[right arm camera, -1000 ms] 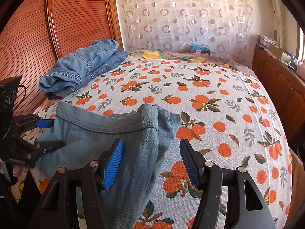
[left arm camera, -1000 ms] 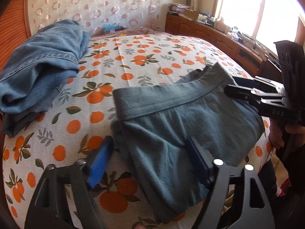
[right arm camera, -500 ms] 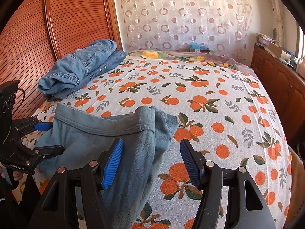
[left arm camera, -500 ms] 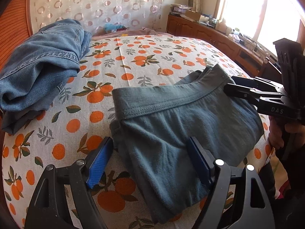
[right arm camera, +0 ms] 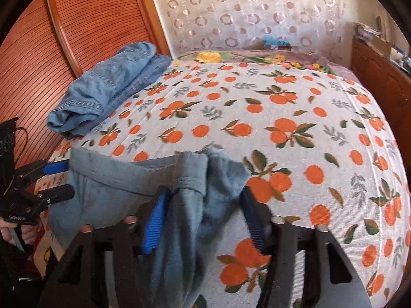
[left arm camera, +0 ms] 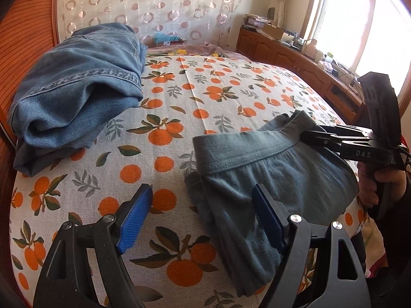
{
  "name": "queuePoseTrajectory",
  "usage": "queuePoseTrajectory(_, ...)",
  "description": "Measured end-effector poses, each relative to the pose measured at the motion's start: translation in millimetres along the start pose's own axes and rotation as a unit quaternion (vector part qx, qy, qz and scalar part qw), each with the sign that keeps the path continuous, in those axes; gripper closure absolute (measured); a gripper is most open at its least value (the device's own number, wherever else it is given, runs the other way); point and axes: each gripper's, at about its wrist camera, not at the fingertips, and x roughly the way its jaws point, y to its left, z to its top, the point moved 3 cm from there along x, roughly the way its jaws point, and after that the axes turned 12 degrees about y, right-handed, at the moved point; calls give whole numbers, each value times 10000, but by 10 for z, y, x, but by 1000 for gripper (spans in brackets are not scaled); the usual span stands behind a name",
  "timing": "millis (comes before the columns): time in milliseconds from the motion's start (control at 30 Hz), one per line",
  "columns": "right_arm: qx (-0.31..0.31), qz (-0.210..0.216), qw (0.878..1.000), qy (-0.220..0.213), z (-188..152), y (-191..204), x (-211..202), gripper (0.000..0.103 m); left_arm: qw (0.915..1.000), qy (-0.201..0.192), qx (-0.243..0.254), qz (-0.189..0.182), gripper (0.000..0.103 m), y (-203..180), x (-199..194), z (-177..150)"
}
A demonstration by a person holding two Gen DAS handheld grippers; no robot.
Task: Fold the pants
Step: 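Close the right gripper on the folded edge while the left gripper grasps beside it, then lift the folded grey-blue shorts with both grippers and carry them onto the jeans pile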
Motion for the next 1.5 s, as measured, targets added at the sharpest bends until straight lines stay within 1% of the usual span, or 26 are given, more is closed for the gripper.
queuePoseTrajectory(33,-39,93,9999,27,2,10,4,66,10000,11,-7,-9,23,4,10,-4)
queuePoseTrajectory(100,-154,214,9996,61,1,43,11,83,10000,40,-15,-24,23,6,36,-7)
queuePoseTrajectory(200,-222,225,9995,17,-11,37,-18,88,9999,89,-19,-78,23,6,82,11)
queuePoseTrajectory(367,-73,240,9991,-351,-142,-54,-327,89,9999,69,48,-146,23,-23,63,68)
queuePoseTrajectory(433,-47,114,9992,-382,-232,-83,-408,88,9998,35,74,-190,23,-38,49,114)
queuePoseTrajectory(500,-24,-18,9995,-315,-310,-125,-405,88,9996,14,106,-271,23,-66,46,177)
queuePoseTrajectory(600,23,-117,9998,-168,-392,-173,-314,88,9991,37,163,-400,29,-122,84,273)
queuePoseTrajectory(700,98,-83,9997,-194,-400,-174,-293,88,9982,134,232,-537,39,-172,162,350)
queuePoseTrajectory(767,130,-110,9996,-215,-396,-166,-291,87,9975,231,235,-626,48,-185,225,379)
queuePoseTrajectory(800,129,-124,9996,-220,-400,-162,-295,84,9972,284,222,-649,49,-187,256,387)
queuePoseTrajectory(867,112,-231,9994,-229,-385,-140,-275,79,9968,332,248,-676,55,-209,286,379)
queuePoseTrajectory(900,94,-262,9993,-238,-386,-150,-281,77,9970,310,281,-649,56,-225,288,371)
queuePoseTrajectory(933,83,-291,9993,-240,-384,-147,-276,76,9971,296,310,-627,58,-241,289,365)
queuePoseTrajectory(1000,119,-341,9991,-240,-366,-172,-259,68,9970,289,329,-640,61,-255,296,359)
queuePoseTrajectory(1100,189,-335,9990,-207,-332,-200,-217,60,9969,292,355,-643,64,-279,304,363)
queuePoseTrajectory(1300,285,-216,9992,-158,-291,-228,-154,56,9962,269,319,-758,70,-263,310,358)
queuePoseTrajectory(1433,233,-217,9994,-156,-268,-203,-118,56,9952,266,312,-890,83,-270,316,338)
queuePoseTrajectory(1467,191,-188,9995,-139,-263,-184,-105,64,9948,275,306,-932,86,-275,317,330)
queuePoseTrajectory(1500,131,-82,9998,-106,-257,-155,-90,76,9947,271,287,-952,88,-278,316,327)
